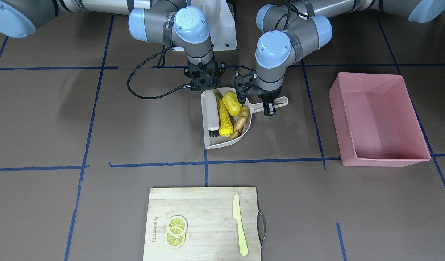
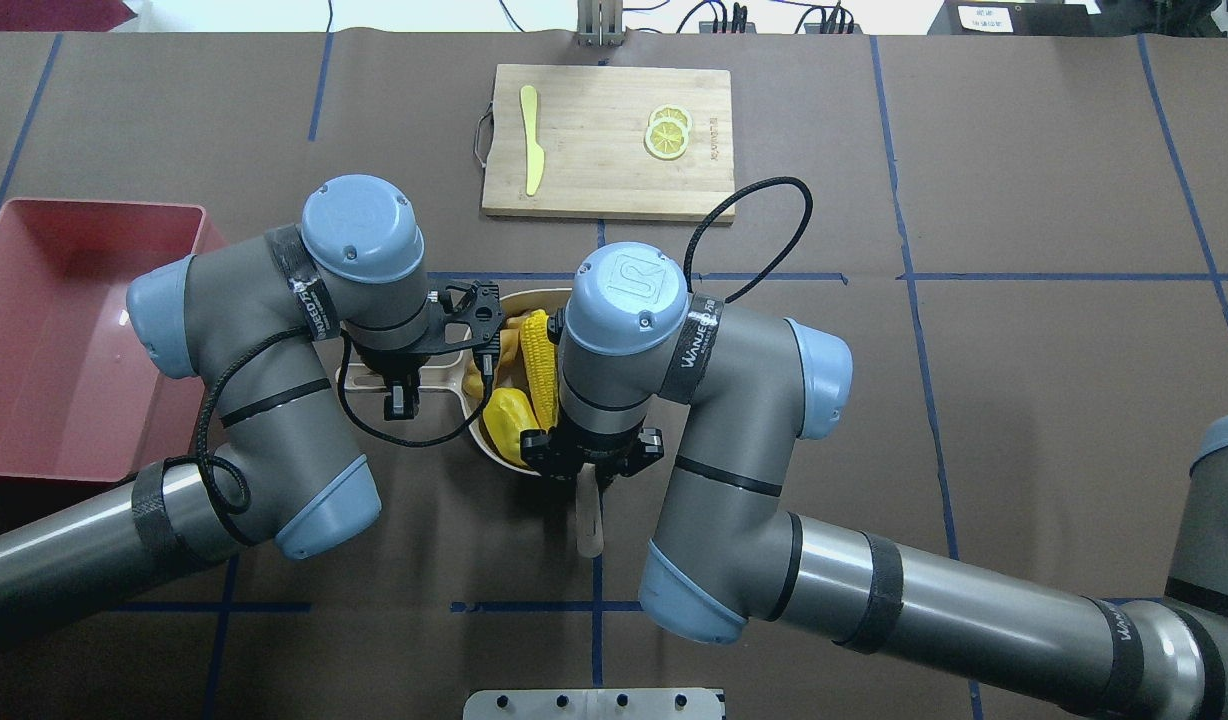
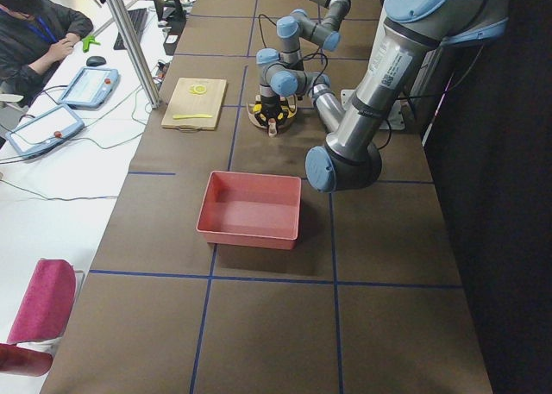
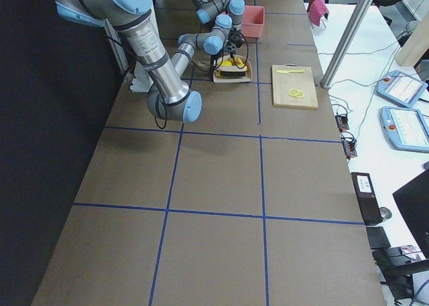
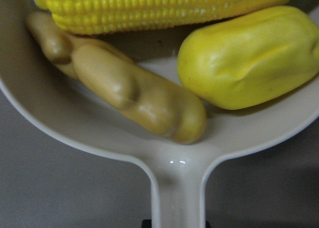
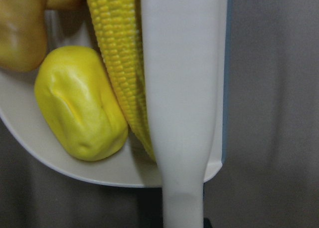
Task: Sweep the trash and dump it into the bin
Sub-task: 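Sweep the corn, pepper and ginger into the dustpan with the right gripper's brush, then lift the dustpan over the pink bin with the left gripper while the right withdraws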
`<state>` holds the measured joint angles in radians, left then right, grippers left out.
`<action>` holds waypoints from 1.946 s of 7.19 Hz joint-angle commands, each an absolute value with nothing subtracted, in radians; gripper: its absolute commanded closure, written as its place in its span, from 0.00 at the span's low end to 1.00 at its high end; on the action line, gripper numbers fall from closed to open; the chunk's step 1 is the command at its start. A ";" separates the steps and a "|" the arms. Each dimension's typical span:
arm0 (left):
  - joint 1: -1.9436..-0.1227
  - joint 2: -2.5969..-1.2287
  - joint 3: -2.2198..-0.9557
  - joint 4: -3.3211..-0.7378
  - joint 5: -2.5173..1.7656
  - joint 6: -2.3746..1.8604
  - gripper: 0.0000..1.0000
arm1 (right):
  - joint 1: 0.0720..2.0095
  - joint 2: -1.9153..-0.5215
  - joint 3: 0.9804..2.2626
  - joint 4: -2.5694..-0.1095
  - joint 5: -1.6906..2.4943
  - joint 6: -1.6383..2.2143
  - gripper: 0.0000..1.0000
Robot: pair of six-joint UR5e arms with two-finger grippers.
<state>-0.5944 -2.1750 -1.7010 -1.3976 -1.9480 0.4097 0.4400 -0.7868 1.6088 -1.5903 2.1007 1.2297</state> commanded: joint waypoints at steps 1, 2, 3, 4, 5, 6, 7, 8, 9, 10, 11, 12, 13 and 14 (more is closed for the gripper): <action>-0.600 -2.137 -1.703 -1.495 -1.954 0.393 0.98 | 0.498 -0.849 1.664 -1.585 2.143 1.226 1.00; -0.601 -2.117 -1.700 -1.555 -1.954 0.353 0.99 | 0.530 -0.895 1.716 -1.589 2.161 1.223 1.00; -0.603 -2.112 -1.700 -1.587 -1.956 0.330 0.99 | 0.537 -0.906 1.735 -1.592 2.163 1.223 1.00; -0.607 -2.111 -1.700 -1.592 -2.018 0.328 0.99 | 0.552 -0.907 1.747 -1.594 2.177 1.223 1.00; -0.612 -2.105 -1.700 -1.600 -2.069 0.328 0.99 | 0.587 -0.910 1.759 -1.595 2.218 1.224 1.00; -0.632 -2.106 -1.704 -1.606 -2.075 0.318 0.99 | 0.639 -0.932 1.794 -1.614 2.253 1.223 1.00; -0.673 -2.103 -1.722 -1.611 -2.148 0.290 0.99 | 0.697 -0.975 1.857 -1.652 2.278 1.212 1.00; -0.722 -2.073 -1.762 -1.600 -2.198 0.287 0.99 | 0.760 -1.009 1.894 -1.693 2.290 1.209 1.00; -0.786 -2.016 -1.835 -1.591 -2.204 0.285 0.99 | 0.802 -1.032 1.914 -1.709 2.290 1.206 1.00; -0.855 -1.958 -1.901 -1.557 -2.268 0.287 1.00 | 0.845 -1.041 1.916 -1.710 2.293 1.172 1.00; -0.927 -1.880 -2.001 -1.505 -2.310 0.299 1.00 | 0.880 -1.043 1.916 -1.726 2.310 1.145 1.00; -1.004 -1.818 -2.070 -1.465 -2.350 0.301 1.00 | 0.915 -1.043 1.922 -1.768 2.313 1.119 1.00; -1.081 -1.739 -2.101 -1.462 -2.408 0.304 1.00 | 0.954 -1.049 1.934 -1.822 2.313 1.039 1.00; -1.183 -1.635 -2.127 -1.469 -2.428 0.308 1.00 | 0.995 -1.115 1.978 -1.882 2.312 0.920 1.00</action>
<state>-1.0666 -1.7517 -2.0845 -1.4717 -2.3864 0.3031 0.9440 -1.0612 1.9390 -1.8115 2.3117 1.0436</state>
